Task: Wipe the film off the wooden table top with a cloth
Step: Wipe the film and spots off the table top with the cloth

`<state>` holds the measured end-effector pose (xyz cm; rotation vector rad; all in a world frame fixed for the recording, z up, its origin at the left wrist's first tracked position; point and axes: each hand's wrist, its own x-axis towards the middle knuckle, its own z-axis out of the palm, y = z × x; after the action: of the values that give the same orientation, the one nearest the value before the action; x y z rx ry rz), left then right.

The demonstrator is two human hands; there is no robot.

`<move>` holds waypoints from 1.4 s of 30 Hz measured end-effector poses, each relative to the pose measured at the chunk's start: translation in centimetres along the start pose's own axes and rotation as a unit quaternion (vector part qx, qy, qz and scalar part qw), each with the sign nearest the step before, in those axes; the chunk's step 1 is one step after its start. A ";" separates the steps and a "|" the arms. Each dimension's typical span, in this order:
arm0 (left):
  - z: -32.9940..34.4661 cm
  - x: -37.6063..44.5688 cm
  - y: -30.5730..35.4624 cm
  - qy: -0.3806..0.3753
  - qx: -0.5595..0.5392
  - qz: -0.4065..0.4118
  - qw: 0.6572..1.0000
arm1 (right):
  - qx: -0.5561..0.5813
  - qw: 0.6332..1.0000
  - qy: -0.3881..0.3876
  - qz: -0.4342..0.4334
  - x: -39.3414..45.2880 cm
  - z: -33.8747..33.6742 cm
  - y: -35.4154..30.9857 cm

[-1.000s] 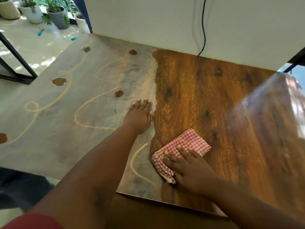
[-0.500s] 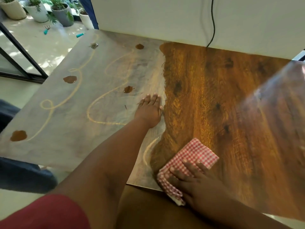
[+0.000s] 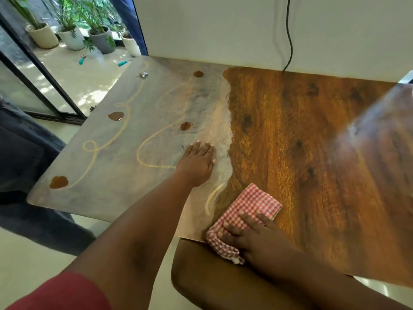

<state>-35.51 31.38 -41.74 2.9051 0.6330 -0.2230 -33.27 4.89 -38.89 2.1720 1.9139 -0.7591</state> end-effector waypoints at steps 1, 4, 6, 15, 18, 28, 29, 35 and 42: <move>0.5 -0.6 -0.1 -0.003 0.005 -0.006 1.000 | 0.003 1.000 -0.002 0.014 0.0 -0.3 0.4; 1.1 -1.8 -0.4 0.005 0.007 -0.018 1.000 | 0.002 0.998 0.015 0.059 0.6 -0.9 -0.2; 1.4 -2.2 -0.4 0.008 0.003 -0.025 1.000 | 0.007 0.996 0.032 0.088 1.9 -1.1 -1.4; 1.2 -2.2 0.3 -0.006 0.057 -0.031 0.998 | -0.028 1.000 0.011 0.005 1.7 0.0 -2.7; 1.1 -2.2 0.2 -0.007 0.035 -0.022 0.999 | -0.001 0.998 0.001 0.064 1.3 -1.1 -0.8; 0.3 -1.1 -1.5 -0.021 0.125 0.068 0.990 | -0.005 0.995 0.014 0.098 5.8 -1.3 -7.0; 0.1 -1.0 -1.7 -0.022 0.130 0.077 0.988 | -0.005 0.995 0.000 0.097 5.3 -1.4 -6.5; -0.4 -0.6 -2.7 -0.007 0.083 0.114 0.990 | 0.041 0.978 -0.033 0.202 4.2 -2.6 -5.3; 0.4 0.3 -3.7 0.004 0.048 0.140 0.989 | 0.067 0.982 -0.009 0.174 7.2 -2.4 -8.5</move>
<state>-36.86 34.78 -42.64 3.0429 0.2145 -0.2107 -40.40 13.78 -38.33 2.4736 1.4493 -0.8546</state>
